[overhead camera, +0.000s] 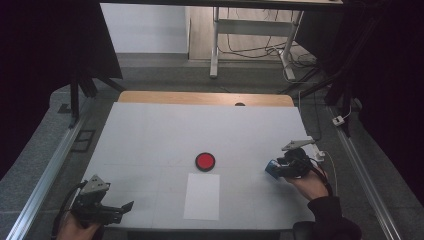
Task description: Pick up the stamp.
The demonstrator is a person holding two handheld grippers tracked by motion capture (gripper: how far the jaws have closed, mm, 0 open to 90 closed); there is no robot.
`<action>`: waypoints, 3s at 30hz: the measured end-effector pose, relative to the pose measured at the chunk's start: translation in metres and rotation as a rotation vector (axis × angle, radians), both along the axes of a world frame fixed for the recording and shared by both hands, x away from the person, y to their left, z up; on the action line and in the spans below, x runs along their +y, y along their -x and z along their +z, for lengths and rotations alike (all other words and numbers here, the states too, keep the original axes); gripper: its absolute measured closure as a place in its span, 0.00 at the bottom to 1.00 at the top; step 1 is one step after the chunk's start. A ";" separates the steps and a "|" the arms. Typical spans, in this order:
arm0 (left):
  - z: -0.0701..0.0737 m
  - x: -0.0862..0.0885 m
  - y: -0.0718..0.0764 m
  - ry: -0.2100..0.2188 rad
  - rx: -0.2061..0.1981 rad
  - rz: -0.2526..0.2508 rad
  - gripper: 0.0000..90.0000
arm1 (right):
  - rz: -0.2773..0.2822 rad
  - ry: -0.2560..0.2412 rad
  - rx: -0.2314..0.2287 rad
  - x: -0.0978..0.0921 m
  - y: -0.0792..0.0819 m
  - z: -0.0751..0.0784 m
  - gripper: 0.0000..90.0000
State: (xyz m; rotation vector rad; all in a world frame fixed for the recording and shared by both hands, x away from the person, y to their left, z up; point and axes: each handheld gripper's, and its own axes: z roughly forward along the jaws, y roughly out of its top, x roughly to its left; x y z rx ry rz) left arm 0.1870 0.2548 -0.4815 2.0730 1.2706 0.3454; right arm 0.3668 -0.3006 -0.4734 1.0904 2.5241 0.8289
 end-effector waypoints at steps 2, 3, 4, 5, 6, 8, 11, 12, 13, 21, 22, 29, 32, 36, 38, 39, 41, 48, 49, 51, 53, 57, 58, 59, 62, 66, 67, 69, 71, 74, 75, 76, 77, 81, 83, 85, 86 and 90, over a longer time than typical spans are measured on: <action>0.000 0.000 0.000 -0.001 0.000 -0.001 0.00 | 0.007 -0.003 0.006 0.000 0.000 0.000 0.62; 0.000 0.000 0.000 -0.001 0.000 0.000 0.00 | 0.007 -0.009 0.011 0.000 0.000 0.000 0.63; 0.000 0.000 0.000 -0.001 0.000 0.000 0.00 | 0.013 -0.012 0.012 -0.001 -0.001 0.000 0.67; 0.000 0.000 0.000 -0.001 0.000 -0.001 0.00 | 0.013 -0.012 0.012 -0.001 -0.001 0.000 0.67; 0.000 0.000 0.000 -0.002 0.000 -0.001 0.00 | 0.013 -0.016 0.013 -0.001 -0.001 0.000 0.68; 0.000 0.000 0.000 -0.004 0.000 -0.002 0.00 | 0.011 -0.022 0.019 -0.002 -0.001 0.000 0.70; 0.000 0.000 0.000 -0.006 0.000 -0.003 0.00 | 0.013 -0.024 0.020 -0.003 -0.001 0.001 0.76; 0.000 0.000 0.000 -0.007 0.000 -0.004 0.00 | 0.015 -0.018 0.019 -0.003 -0.001 0.001 0.77; 0.000 0.000 0.000 -0.006 0.000 -0.004 0.00 | 0.015 -0.018 0.019 -0.003 -0.001 0.001 0.77; 0.000 -0.001 0.000 -0.009 0.000 -0.006 0.00 | 0.020 -0.025 0.009 -0.006 0.000 0.003 0.78; 0.000 -0.001 0.000 -0.009 0.001 -0.006 0.00 | 0.021 -0.025 0.006 -0.006 0.000 0.003 0.78; 0.000 -0.001 0.000 -0.009 0.002 -0.006 0.00 | 0.044 -0.025 -0.026 -0.002 0.005 0.009 0.78; 0.000 -0.001 0.000 -0.009 0.003 -0.007 0.00 | 0.043 -0.036 -0.033 -0.001 0.005 0.012 0.78; 0.000 -0.001 0.000 -0.008 0.004 -0.005 0.00 | 0.046 -0.064 -0.040 -0.001 0.006 0.016 0.78; 0.000 -0.001 0.000 -0.008 0.004 -0.005 0.00 | 0.044 -0.081 -0.037 0.000 0.008 0.018 0.78; 0.000 -0.001 0.000 -0.008 0.004 -0.005 0.00 | 0.048 -0.090 -0.042 0.001 0.008 0.019 0.78; 0.000 -0.001 0.000 -0.007 0.005 -0.004 0.00 | 0.051 -0.105 -0.040 0.002 0.009 0.021 0.78; 0.000 -0.001 0.000 -0.007 0.005 -0.004 0.00 | 0.083 -0.129 -0.057 0.011 0.014 0.028 0.78; 0.000 -0.001 0.000 -0.007 0.005 -0.004 0.00 | 0.090 -0.128 -0.060 0.012 0.014 0.028 0.78; 0.000 -0.001 0.000 -0.007 0.005 -0.004 0.00 | 0.110 -0.132 -0.064 0.016 0.016 0.030 0.78; 0.000 -0.001 0.000 -0.007 0.005 -0.003 0.00 | 0.127 -0.133 -0.067 0.020 0.018 0.031 0.78; 0.000 -0.001 0.000 -0.006 0.006 -0.003 0.00 | 0.143 -0.140 -0.071 0.026 0.020 0.033 0.78; 0.000 -0.001 0.000 -0.006 0.006 -0.003 0.00 | 0.149 -0.143 -0.071 0.029 0.021 0.034 0.78; 0.000 -0.001 0.000 -0.007 0.006 -0.003 0.00 | 0.154 -0.151 -0.070 0.031 0.022 0.035 0.78; 0.000 -0.001 -0.001 -0.006 0.006 -0.002 0.00 | 0.175 -0.160 -0.069 0.037 0.024 0.036 0.78; 0.000 -0.001 -0.001 -0.006 0.006 -0.003 0.00 | 0.199 -0.158 -0.073 0.048 0.026 0.038 0.78; 0.000 -0.001 -0.001 -0.006 0.006 -0.003 0.00 | 0.203 -0.162 -0.074 0.050 0.027 0.038 0.78; 0.000 -0.001 -0.001 -0.005 0.006 -0.003 0.00 | 0.212 -0.170 -0.075 0.054 0.027 0.039 0.78; 0.000 0.000 -0.001 -0.004 0.007 -0.004 0.00 | 0.224 -0.178 -0.076 0.058 0.027 0.039 0.78; 0.000 0.000 -0.001 -0.003 0.005 -0.003 0.00 | 0.255 -0.185 -0.078 0.064 0.028 0.039 0.78; 0.000 0.000 -0.001 -0.003 0.005 -0.003 0.00 | 0.262 -0.185 -0.078 0.066 0.028 0.039 0.78; 0.000 0.000 -0.001 -0.003 0.006 -0.004 0.00 | 0.270 -0.182 -0.081 0.068 0.028 0.039 0.78; 0.000 0.000 -0.001 -0.003 0.006 -0.004 0.00 | 0.274 -0.177 -0.084 0.070 0.028 0.040 0.78; 0.000 0.000 -0.001 -0.002 0.005 -0.003 0.00 | 0.299 -0.170 -0.088 0.079 0.029 0.040 0.78; 0.000 0.000 -0.001 0.000 0.007 -0.003 0.00 | 0.307 -0.174 -0.088 0.084 0.029 0.040 0.78; 0.000 0.000 -0.001 0.000 0.007 -0.003 0.00 | 0.313 -0.182 -0.077 0.088 0.028 0.041 0.78; 0.000 0.000 -0.001 0.000 0.007 -0.003 0.00 | 0.313 -0.187 -0.073 0.089 0.028 0.041 0.78; 0.000 0.000 -0.001 0.001 0.007 -0.002 0.00 | 0.323 -0.206 -0.063 0.096 0.027 0.042 0.78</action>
